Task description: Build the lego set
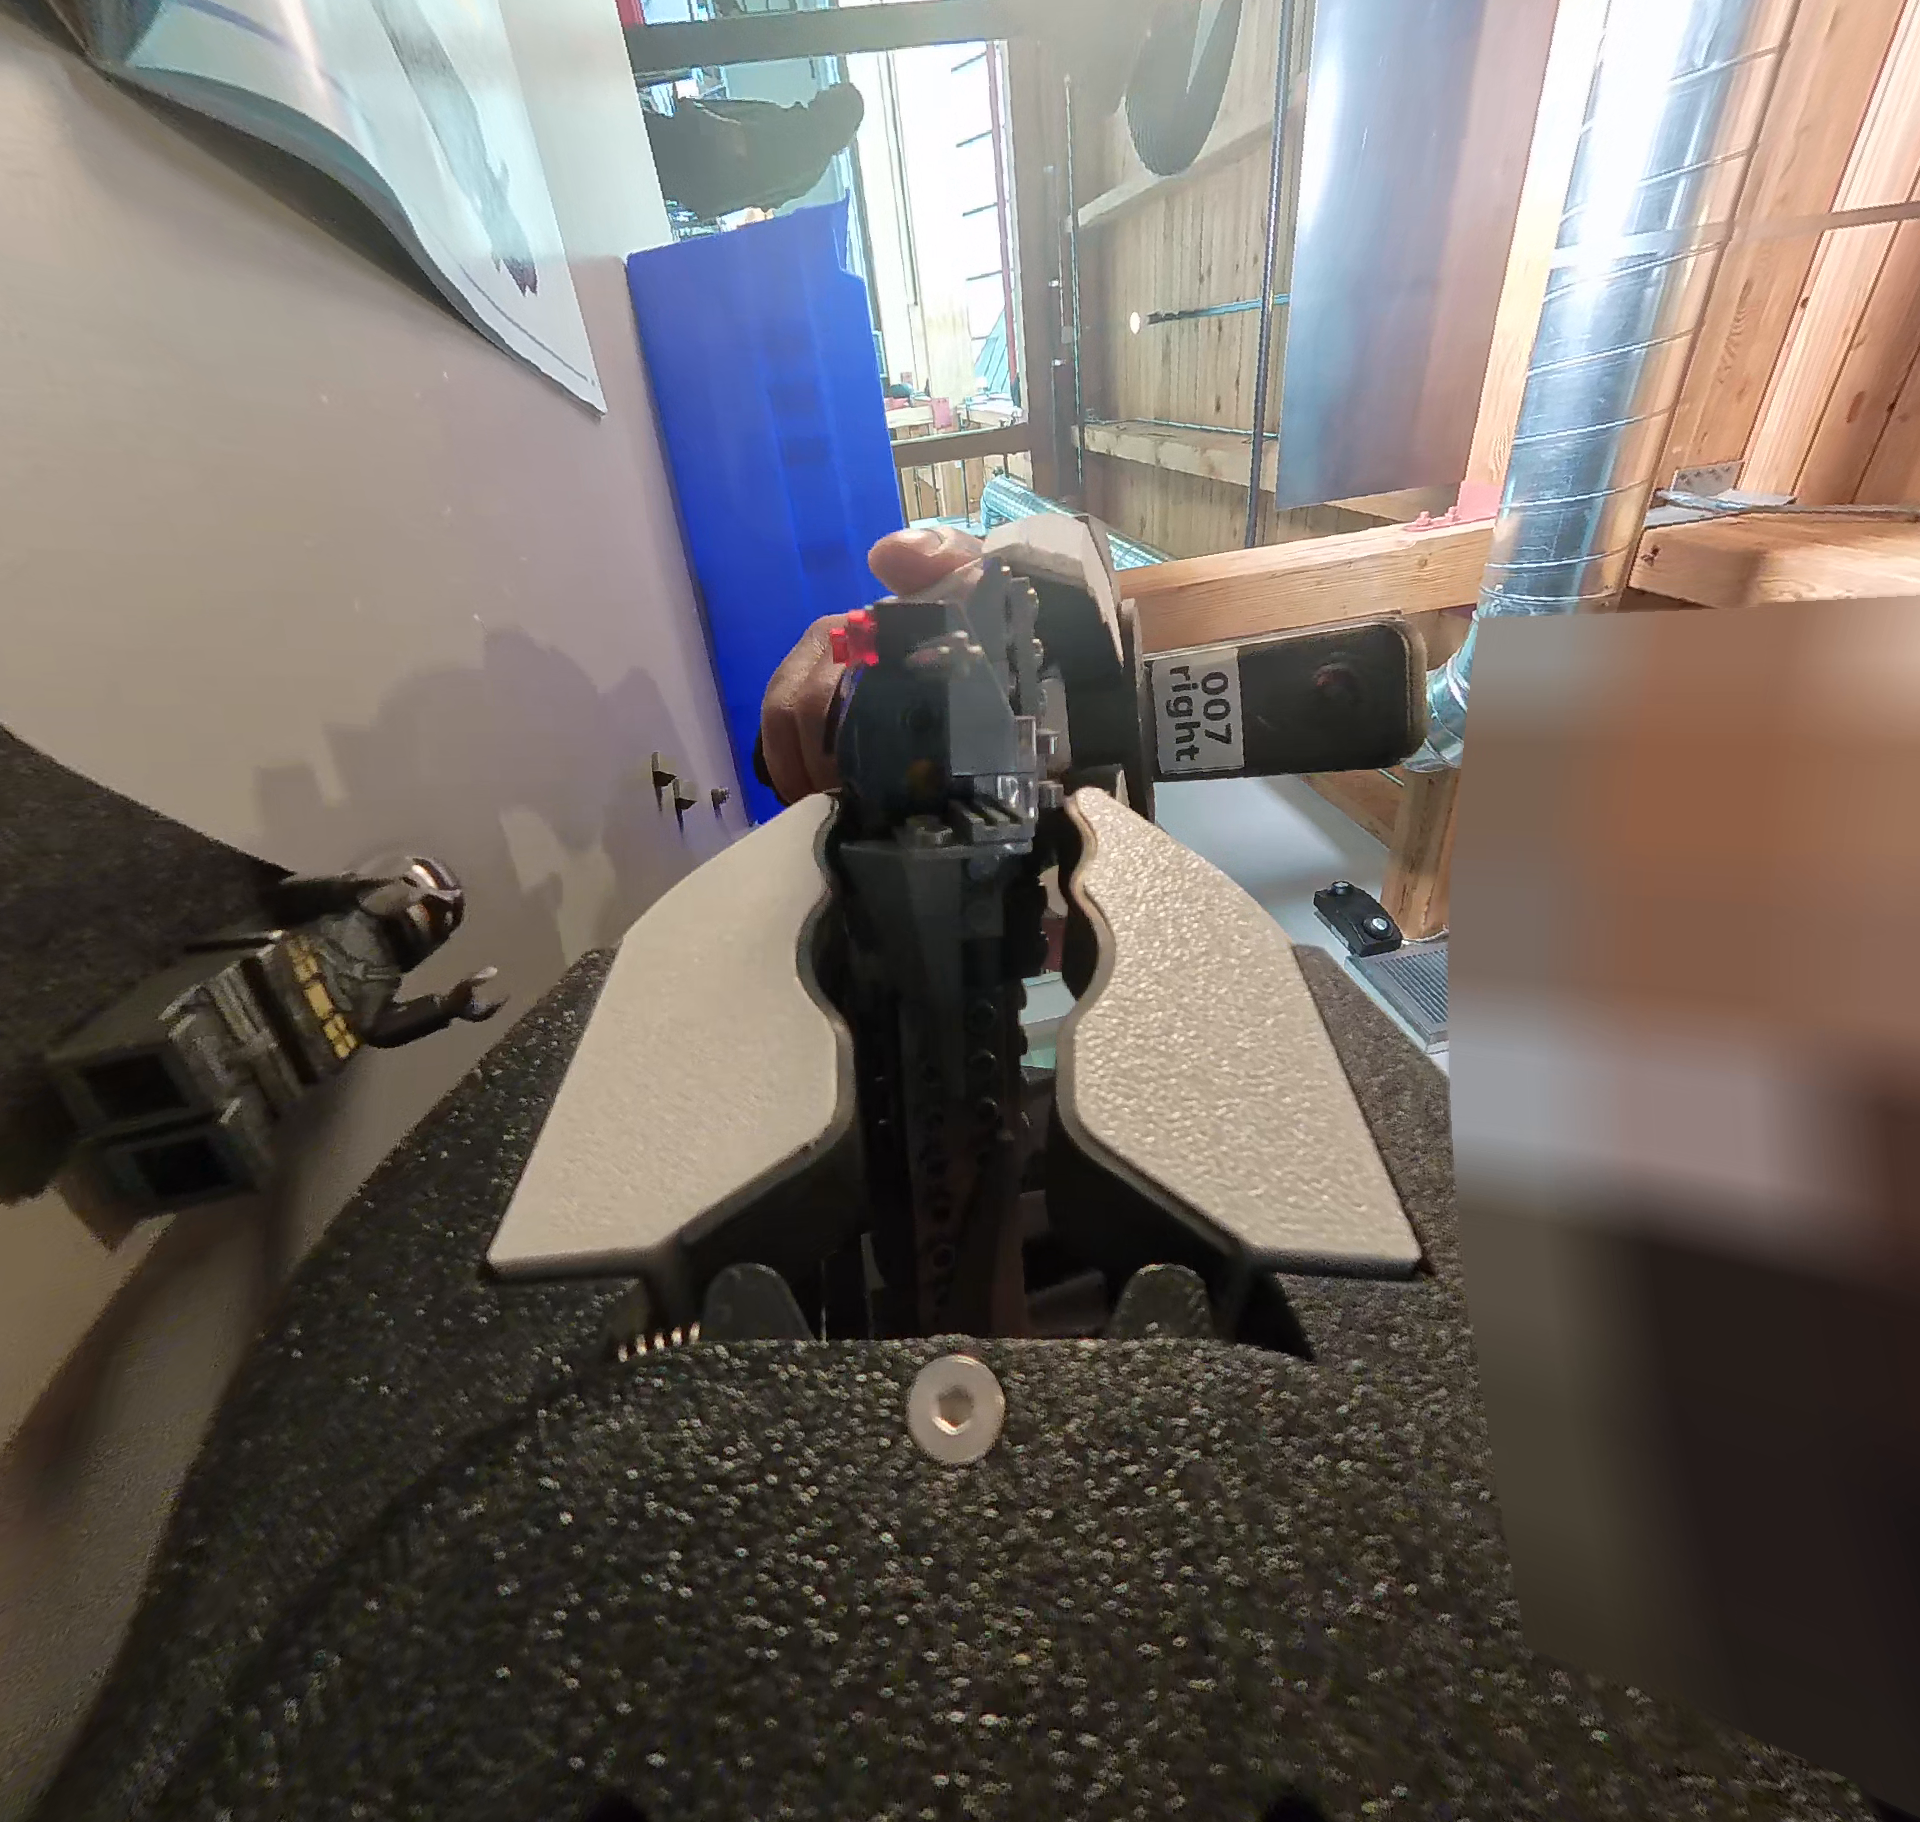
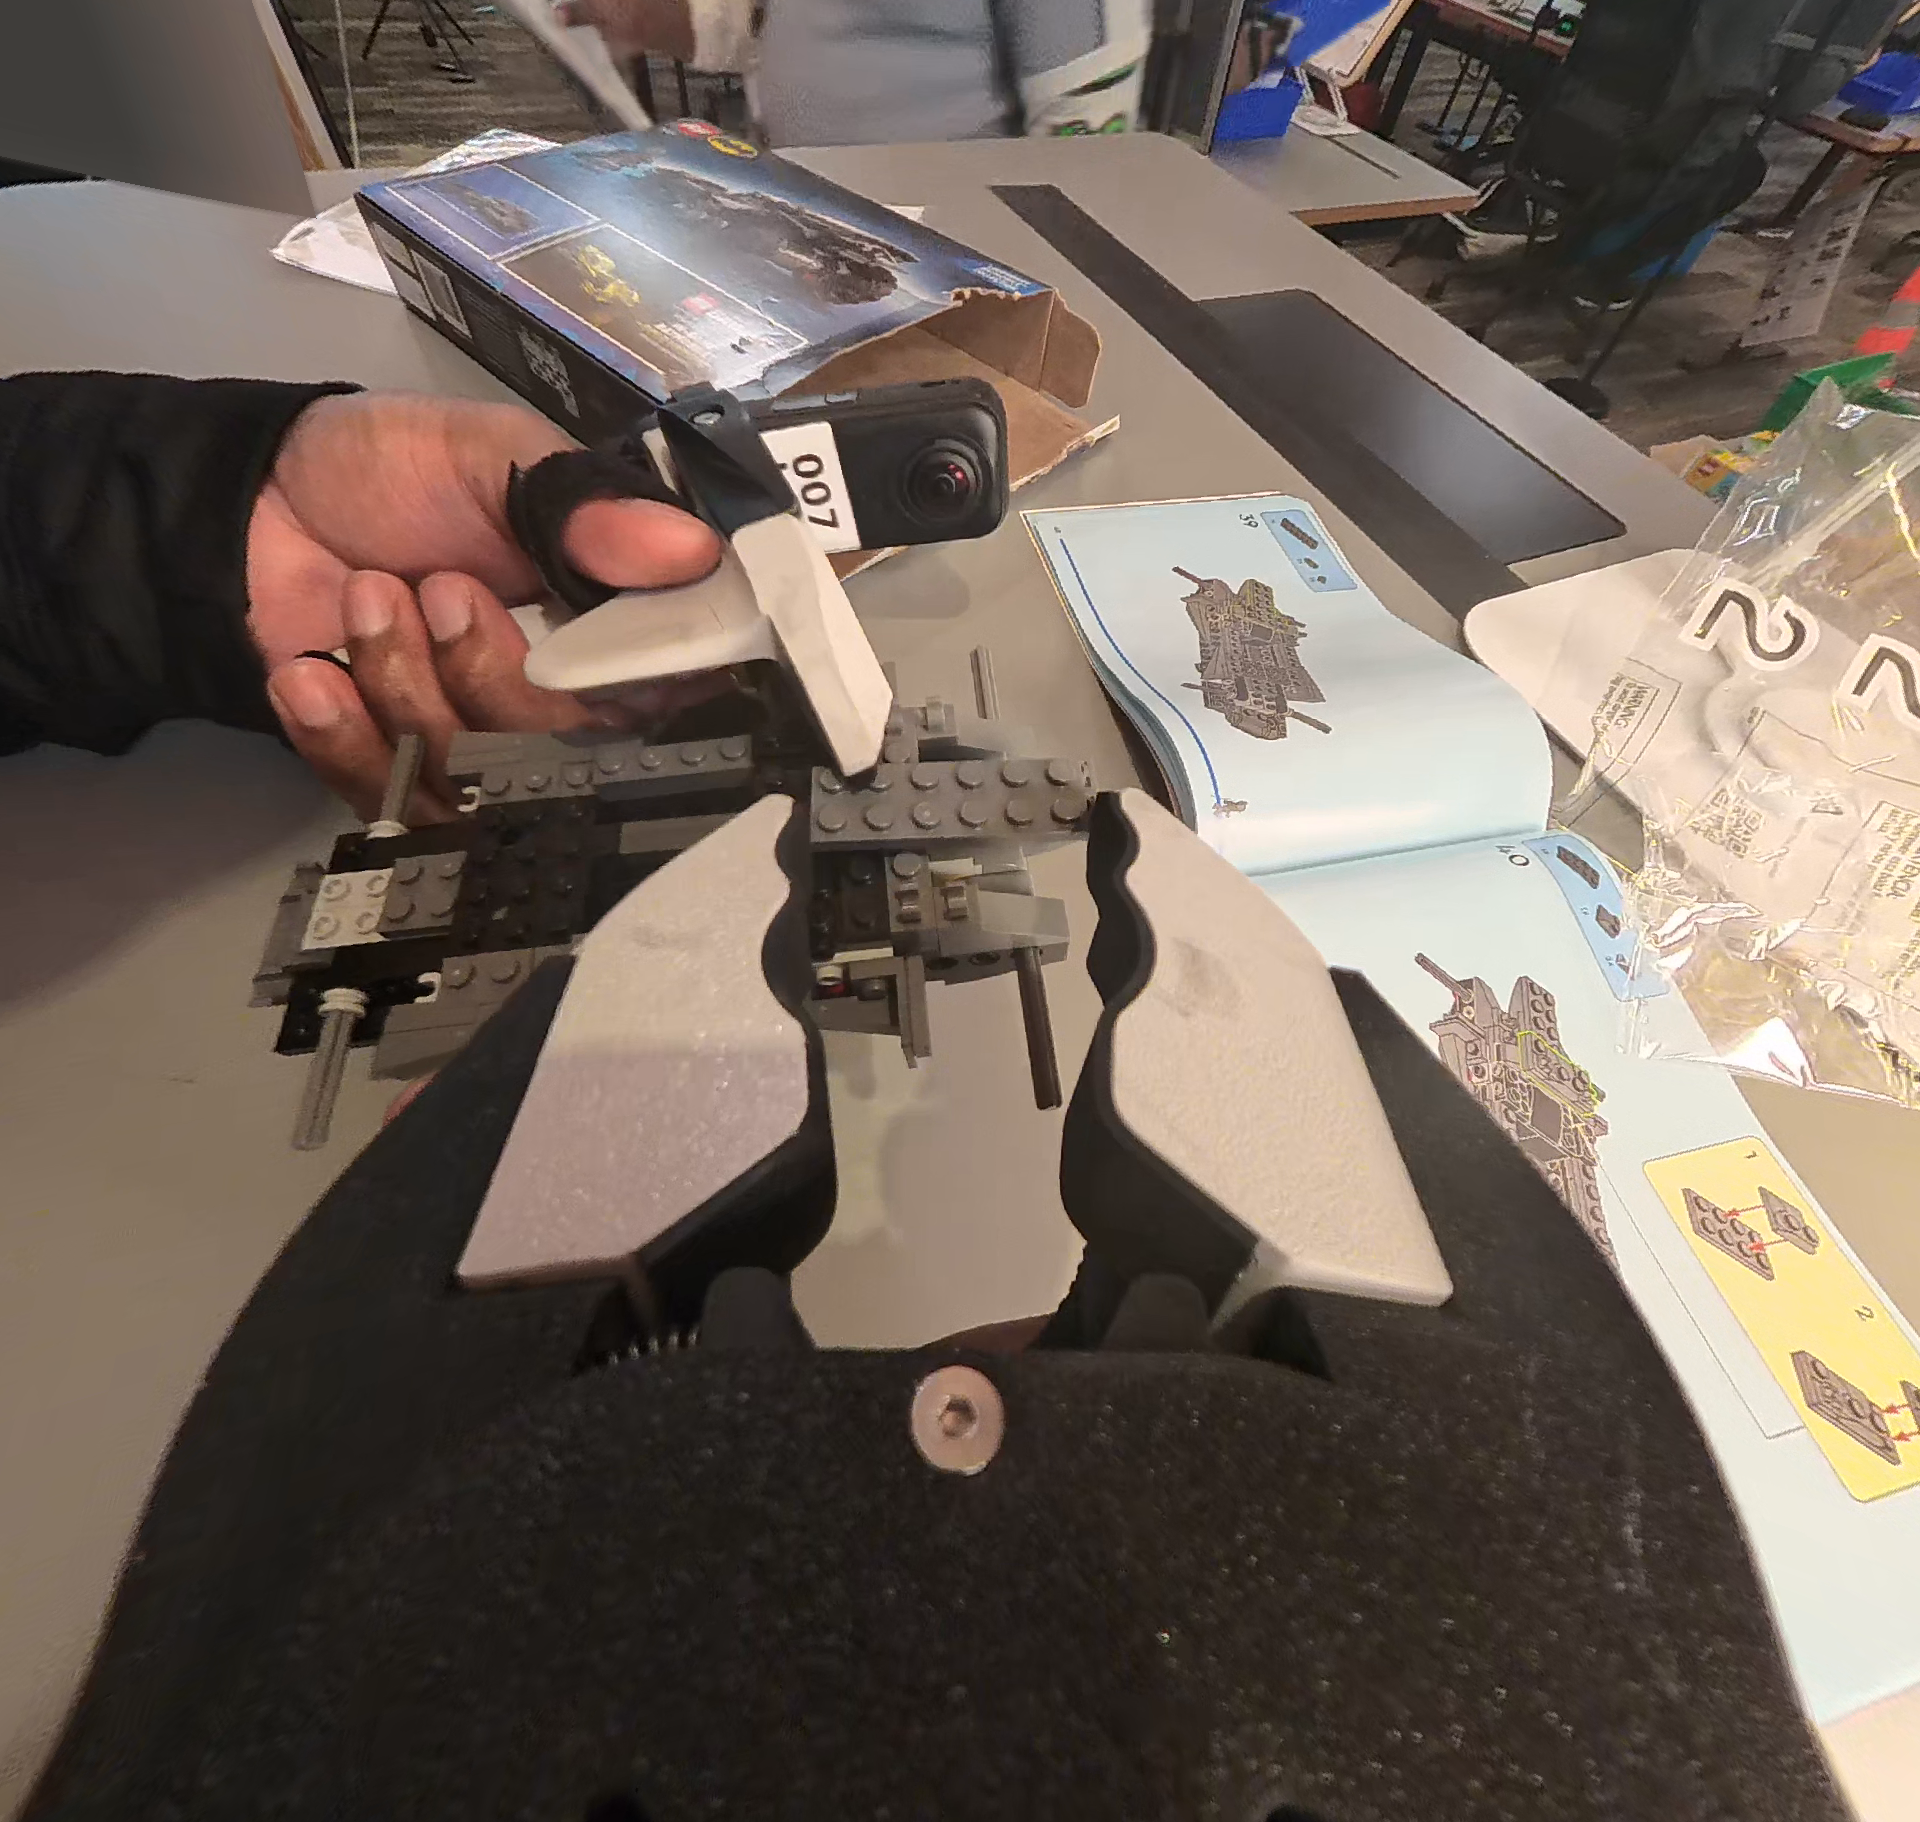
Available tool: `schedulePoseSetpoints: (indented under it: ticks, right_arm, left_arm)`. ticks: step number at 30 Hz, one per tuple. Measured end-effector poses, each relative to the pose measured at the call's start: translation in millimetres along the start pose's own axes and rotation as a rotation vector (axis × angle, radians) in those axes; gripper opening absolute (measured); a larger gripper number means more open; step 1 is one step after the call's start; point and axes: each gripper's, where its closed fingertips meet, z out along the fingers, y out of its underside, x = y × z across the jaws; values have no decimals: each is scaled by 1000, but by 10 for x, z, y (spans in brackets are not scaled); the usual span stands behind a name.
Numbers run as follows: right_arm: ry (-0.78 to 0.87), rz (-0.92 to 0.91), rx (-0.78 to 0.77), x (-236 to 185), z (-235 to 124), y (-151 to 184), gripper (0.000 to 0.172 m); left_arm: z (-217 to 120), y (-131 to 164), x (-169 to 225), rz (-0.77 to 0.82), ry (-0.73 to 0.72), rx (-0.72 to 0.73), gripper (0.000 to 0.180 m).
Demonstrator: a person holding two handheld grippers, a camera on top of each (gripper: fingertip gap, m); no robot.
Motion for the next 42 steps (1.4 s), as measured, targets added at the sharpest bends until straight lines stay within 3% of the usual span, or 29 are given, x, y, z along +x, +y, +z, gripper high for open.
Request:
schedulePoseSetpoints:
  ticks: [4,7,29,42]
  right_arm:
    - [3,10,11,16,-18,-12,51]
    - [9,14,-2,23,4,22,50]
    - [10,-158,-75,-73,54,148,50]
    - [1,-125,-94,-72,76,183,59]
  left_arm:
    - [19,34,-4,4,-10,-22,52]
    - [25,27,-2,-38,18,-7,43]
    - [32,48,-162,-29,-80,-16,42]
    - [-15,-18,-191,-48,-90,30,39]
